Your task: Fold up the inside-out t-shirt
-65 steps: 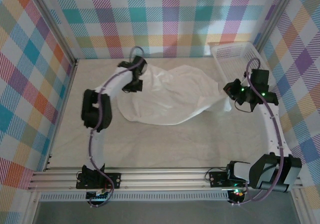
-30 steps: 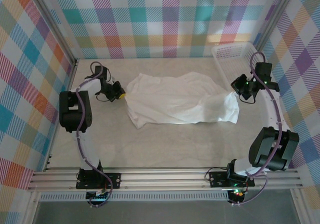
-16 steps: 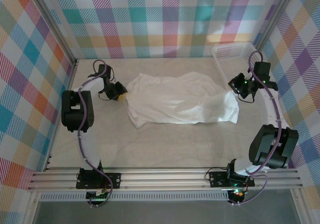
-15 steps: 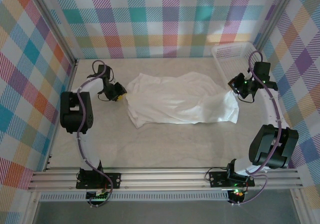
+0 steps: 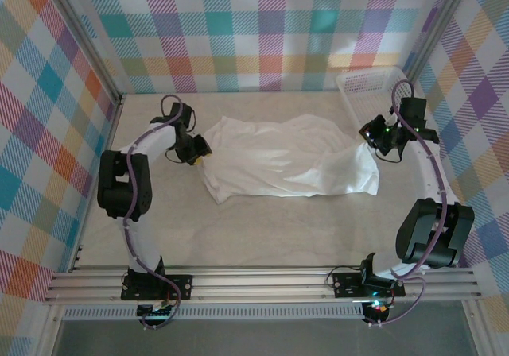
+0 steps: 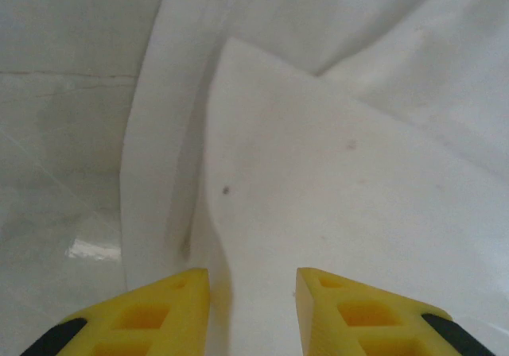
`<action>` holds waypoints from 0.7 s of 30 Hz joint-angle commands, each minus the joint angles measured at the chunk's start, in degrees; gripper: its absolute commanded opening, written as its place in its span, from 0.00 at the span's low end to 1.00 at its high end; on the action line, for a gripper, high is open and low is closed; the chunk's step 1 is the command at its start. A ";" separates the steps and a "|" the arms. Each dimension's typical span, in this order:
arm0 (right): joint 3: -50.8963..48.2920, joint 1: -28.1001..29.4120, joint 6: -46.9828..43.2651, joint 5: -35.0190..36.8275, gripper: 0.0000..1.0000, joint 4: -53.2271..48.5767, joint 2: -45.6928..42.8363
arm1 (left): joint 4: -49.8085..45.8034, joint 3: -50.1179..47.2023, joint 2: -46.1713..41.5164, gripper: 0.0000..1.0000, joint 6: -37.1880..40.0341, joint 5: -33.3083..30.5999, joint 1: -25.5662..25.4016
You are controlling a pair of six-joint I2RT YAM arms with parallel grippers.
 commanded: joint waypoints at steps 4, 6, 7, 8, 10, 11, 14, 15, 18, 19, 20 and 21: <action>0.34 0.50 0.59 -1.13 0.00 0.42 -2.75 | -1.09 0.65 0.96 0.31 0.73 -0.08 -0.09; 0.28 0.63 0.94 -1.37 0.00 0.53 -2.75 | -1.65 0.98 1.18 0.30 0.90 -1.25 -0.10; 0.25 0.72 1.01 -1.39 0.00 0.61 -2.75 | -1.88 1.07 1.34 0.29 1.04 -1.59 -0.14; 0.25 0.88 1.07 -1.39 0.00 0.72 -2.75 | -2.38 1.40 1.61 0.29 1.34 -2.58 -0.10; 0.25 0.92 0.99 -1.25 0.00 0.70 -2.84 | -3.43 2.23 2.01 0.28 2.07 -4.24 -0.10; 0.25 1.09 1.00 -1.26 0.00 0.68 -2.97 | -3.73 2.58 2.26 0.26 2.34 -4.76 -0.12; 0.33 1.06 1.02 -1.04 0.00 0.62 -2.94 | -4.04 3.54 2.63 0.16 2.69 -4.62 -0.10; 0.49 1.16 1.07 -1.04 0.00 0.52 -2.85 | -4.13 3.84 2.58 0.09 2.72 -4.54 -0.10; 1.17 1.41 1.53 -1.20 0.00 0.42 -2.93 | -4.80 5.22 1.67 0.00 2.72 -4.39 -0.15; 1.63 1.58 2.00 -1.26 0.00 0.21 -3.08 | -5.04 6.02 0.77 0.00 2.72 -3.71 -0.12; 2.26 1.59 2.71 -1.45 0.00 0.08 -3.25 | -5.42 6.88 -0.10 0.00 2.72 -2.87 -0.10; 3.09 1.71 3.76 -2.01 0.00 0.34 -3.62 | -5.82 8.50 -1.76 0.00 2.72 -1.93 -0.02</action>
